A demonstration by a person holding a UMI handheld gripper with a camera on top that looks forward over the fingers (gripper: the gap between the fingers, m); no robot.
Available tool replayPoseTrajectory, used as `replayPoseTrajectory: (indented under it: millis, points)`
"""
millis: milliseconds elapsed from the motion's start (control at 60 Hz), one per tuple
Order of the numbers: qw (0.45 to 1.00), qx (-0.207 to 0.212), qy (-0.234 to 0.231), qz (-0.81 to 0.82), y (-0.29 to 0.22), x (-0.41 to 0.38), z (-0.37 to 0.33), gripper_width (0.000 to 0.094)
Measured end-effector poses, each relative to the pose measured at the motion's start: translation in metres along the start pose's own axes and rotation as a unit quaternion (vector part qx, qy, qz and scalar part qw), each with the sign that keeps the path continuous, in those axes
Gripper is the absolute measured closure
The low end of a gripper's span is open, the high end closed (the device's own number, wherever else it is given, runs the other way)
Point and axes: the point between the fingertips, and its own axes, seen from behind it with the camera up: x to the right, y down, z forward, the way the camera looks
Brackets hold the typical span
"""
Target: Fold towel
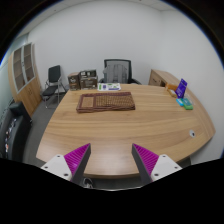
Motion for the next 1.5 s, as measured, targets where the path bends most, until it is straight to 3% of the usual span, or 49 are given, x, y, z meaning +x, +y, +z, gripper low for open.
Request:
replayPoseTrajectory:
  millis: [217, 383, 533, 683, 717, 850, 900, 950, 1100, 1350, 1500]
  points:
    - [0.998, 0.017, -0.062, -0.025, -0.068, -0.112, 0.137, 0.0076]
    - [0.996, 0.021, -0.076, -0.036, -0.117, -0.175, 0.245, 0.0085]
    - [0.997, 0.012, -0.059, -0.041, -0.145, -0.195, 0.326, 0.0097]
    - [0.998, -0.005, -0.048, -0.032, -0.144, -0.202, 0.372, 0.0238]
    - [0.998, -0.016, -0.045, -0.032, -0.140, -0.200, 0.377, 0.0266]
    - [0.996, 0.007, -0.021, -0.090, -0.142, -0.196, 0.381, 0.0430]
    - [0.995, 0.004, -0.021, -0.102, -0.142, -0.195, 0.380, 0.0574]
    - [0.994, -0.001, -0.009, -0.106, -0.145, -0.186, 0.383, 0.0834]
    - [0.996, -0.009, -0.041, -0.080, -0.150, -0.191, 0.376, 0.0883]
    - [0.980, 0.055, -0.191, 0.008, -0.228, -0.238, 0.287, 0.0883]
    - [0.980, 0.065, -0.185, 0.044, -0.247, -0.180, 0.291, 0.0884]
